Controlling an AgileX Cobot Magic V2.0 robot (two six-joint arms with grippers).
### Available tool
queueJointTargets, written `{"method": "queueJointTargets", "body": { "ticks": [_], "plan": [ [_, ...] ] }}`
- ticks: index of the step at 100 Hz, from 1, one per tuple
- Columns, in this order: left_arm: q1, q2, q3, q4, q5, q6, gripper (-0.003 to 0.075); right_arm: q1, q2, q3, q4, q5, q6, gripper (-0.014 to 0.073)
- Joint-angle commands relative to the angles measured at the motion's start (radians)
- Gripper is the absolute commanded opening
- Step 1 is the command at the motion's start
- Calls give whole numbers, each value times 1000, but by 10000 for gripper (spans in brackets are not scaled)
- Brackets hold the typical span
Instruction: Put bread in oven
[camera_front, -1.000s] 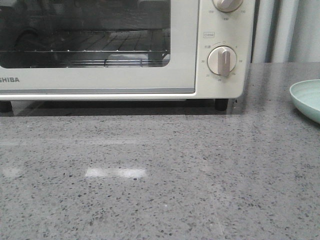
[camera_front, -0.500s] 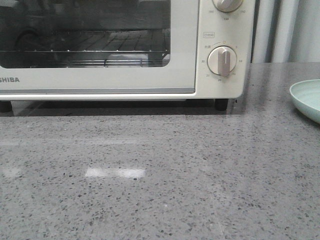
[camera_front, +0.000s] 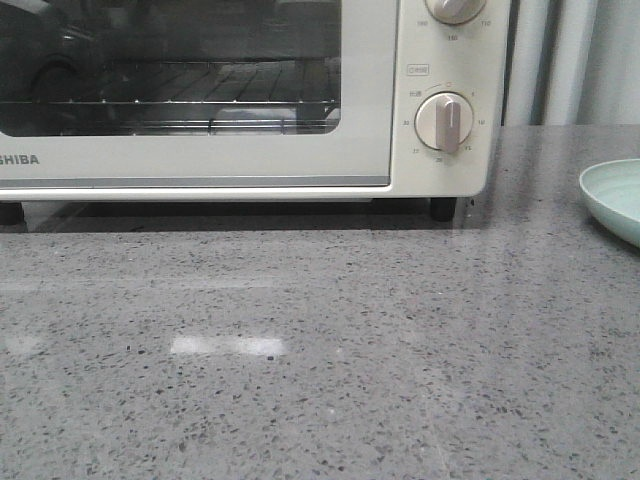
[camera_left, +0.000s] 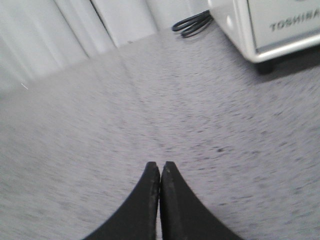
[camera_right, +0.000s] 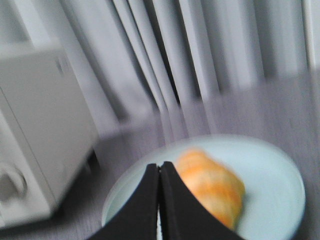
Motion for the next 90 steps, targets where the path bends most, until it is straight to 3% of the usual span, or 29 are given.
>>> {"method": "queueJointTargets", "body": {
  "ticks": [1,16,28,35,52,90],
  "plan": [
    [-2,-30,23,161,-84,-6,-21,-2,-21,12,12,-222,-3,-61],
    [-2,-30,23,77,-233,-24,-21,-2,-21,12,12,-339,-3,-61],
    [-2,-30,23,-253,-444,-115,-21,-2,-21,12,12,-369,-3,-61],
    [-2,-30,23,-370,-571,-115,-21,-2,-21,12,12,-395,-3,-61],
    [-2,-30,23,-467,-838,-119,-21,-2,-21,12,32,-462,-3,-61],
    [-2,-28,-24,-419,-896,-346,-21,-2,-21,7,27,-431,-3,-61]
  ]
}}
